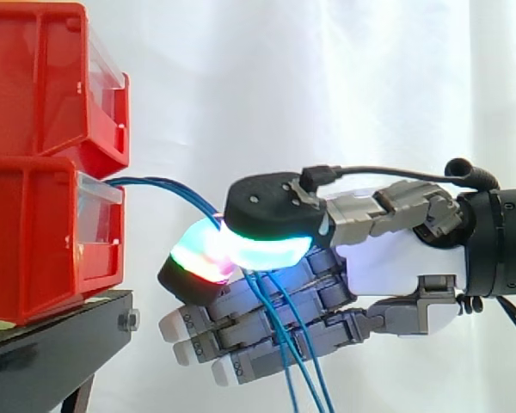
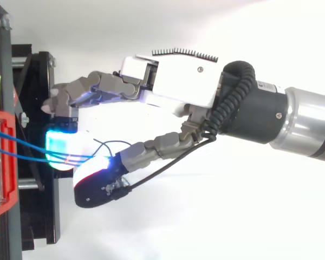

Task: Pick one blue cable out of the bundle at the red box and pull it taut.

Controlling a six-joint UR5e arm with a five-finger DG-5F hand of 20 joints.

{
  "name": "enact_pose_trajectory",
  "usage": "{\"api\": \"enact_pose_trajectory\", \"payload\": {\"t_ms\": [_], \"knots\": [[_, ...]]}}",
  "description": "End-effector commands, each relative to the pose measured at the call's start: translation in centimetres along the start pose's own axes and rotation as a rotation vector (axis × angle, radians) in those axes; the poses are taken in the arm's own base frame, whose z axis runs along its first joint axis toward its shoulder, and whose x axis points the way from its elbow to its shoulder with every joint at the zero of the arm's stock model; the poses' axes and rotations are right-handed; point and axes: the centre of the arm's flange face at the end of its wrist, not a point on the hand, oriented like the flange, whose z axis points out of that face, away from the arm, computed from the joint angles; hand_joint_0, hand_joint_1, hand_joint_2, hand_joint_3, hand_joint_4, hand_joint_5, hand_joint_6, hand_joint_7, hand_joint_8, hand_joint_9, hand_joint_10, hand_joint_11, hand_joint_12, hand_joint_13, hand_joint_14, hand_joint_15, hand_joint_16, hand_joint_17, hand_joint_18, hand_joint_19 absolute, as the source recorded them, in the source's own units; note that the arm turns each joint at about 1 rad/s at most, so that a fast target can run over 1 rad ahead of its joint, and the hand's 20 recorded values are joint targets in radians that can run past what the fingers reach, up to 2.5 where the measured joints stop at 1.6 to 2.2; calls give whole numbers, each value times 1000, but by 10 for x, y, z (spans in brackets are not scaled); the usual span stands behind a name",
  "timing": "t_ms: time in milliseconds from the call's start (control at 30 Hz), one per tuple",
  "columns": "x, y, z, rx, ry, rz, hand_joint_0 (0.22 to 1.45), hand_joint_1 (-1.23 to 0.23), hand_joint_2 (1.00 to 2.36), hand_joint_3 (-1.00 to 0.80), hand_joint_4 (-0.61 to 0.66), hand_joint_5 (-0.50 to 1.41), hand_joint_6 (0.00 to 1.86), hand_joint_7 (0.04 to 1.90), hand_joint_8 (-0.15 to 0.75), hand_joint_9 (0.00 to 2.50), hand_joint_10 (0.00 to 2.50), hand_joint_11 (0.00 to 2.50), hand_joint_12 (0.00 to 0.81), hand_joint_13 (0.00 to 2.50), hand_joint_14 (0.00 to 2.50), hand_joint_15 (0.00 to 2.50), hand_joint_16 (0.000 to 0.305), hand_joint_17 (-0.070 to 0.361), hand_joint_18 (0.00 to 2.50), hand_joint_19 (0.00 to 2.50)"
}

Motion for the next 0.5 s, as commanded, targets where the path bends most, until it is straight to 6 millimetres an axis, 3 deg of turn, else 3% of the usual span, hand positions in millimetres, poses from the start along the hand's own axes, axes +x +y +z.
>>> {"api": "enact_pose_trajectory", "payload": {"t_ms": [0,333,467], "knots": [[1,0,0,1,1,0,705,-1054,1002,-471,154,-255,896,1017,274,343,4,168,383,233,0,0,58,131,292,0],[1,0,0,1,1,0,539,-974,1000,-500,172,-231,881,987,310,465,8,238,403,283,0,0,60,134,317,0],[1,1,0,-1,2,1,514,-835,1000,-500,167,-199,864,1002,331,541,6,247,411,297,0,0,61,137,317,0]]}}
